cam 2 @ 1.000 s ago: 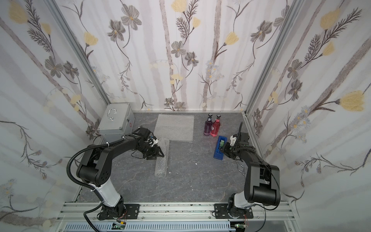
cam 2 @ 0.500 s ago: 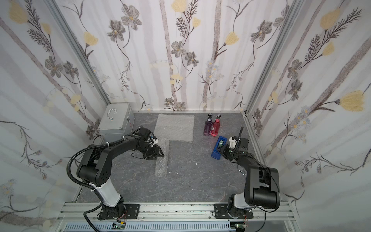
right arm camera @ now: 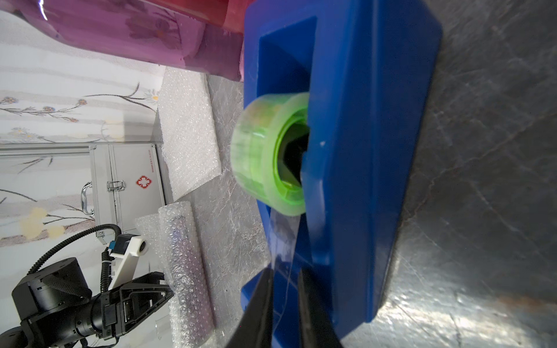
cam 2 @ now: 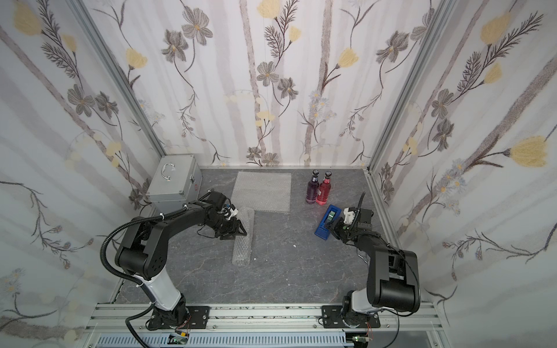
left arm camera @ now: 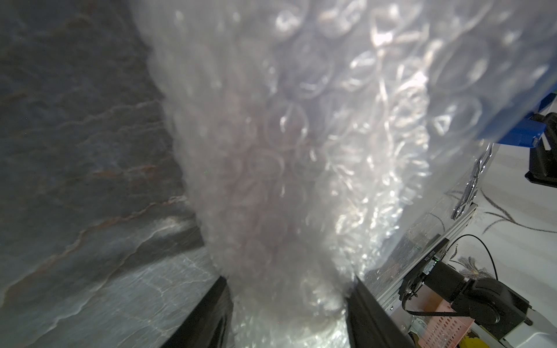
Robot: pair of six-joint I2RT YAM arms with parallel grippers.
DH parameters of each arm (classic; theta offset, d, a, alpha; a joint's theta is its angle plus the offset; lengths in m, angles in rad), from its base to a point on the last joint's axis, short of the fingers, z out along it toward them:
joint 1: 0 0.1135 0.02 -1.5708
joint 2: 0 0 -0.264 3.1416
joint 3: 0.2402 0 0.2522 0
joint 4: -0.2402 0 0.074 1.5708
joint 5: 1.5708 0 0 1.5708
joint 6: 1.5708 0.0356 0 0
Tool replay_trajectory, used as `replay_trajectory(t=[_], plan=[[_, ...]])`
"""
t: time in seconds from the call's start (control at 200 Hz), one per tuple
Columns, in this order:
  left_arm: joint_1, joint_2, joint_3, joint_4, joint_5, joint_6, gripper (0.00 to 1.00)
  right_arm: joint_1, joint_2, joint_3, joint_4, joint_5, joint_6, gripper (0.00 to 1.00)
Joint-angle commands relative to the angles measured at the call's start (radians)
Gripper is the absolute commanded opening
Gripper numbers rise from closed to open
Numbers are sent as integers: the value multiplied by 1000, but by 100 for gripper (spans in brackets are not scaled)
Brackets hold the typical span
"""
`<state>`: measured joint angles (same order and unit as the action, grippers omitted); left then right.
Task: Wrap wine bottles in bubble wrap
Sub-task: Tear off the tape using the Tape Cutter.
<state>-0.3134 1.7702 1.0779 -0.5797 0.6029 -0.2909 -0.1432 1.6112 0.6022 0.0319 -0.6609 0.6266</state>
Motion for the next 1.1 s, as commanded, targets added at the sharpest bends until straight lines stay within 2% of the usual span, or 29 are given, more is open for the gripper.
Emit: replay_trajectory(t=[0.0, 0.085, 0.17, 0.295, 0.625, 0.829, 1.004, 1.099], plan=[[0, 9, -1, -52, -98, 2, 58, 2, 1, -4, 25, -47, 22, 18], [-1, 9, -2, -53, -98, 2, 58, 3, 7, -3, 32, -51, 30, 20], [-2, 7, -3, -52, -99, 3, 58, 2, 6, -5, 39, -55, 34, 28], [-2, 7, -3, -52, -100, 3, 58, 3, 2, -11, 54, -69, 40, 30], [-3, 8, -3, -53, -101, 2, 58, 3, 1, -20, 93, -69, 57, 16], [-3, 9, -3, -53, -101, 2, 58, 2, -1, -19, 122, -75, 75, 13], [-4, 7, -3, -52, -101, 2, 58, 2, -7, -21, 126, -81, 83, 0], [-3, 9, -3, -52, -101, 2, 59, 3, -7, -24, 120, -87, 93, 0]])
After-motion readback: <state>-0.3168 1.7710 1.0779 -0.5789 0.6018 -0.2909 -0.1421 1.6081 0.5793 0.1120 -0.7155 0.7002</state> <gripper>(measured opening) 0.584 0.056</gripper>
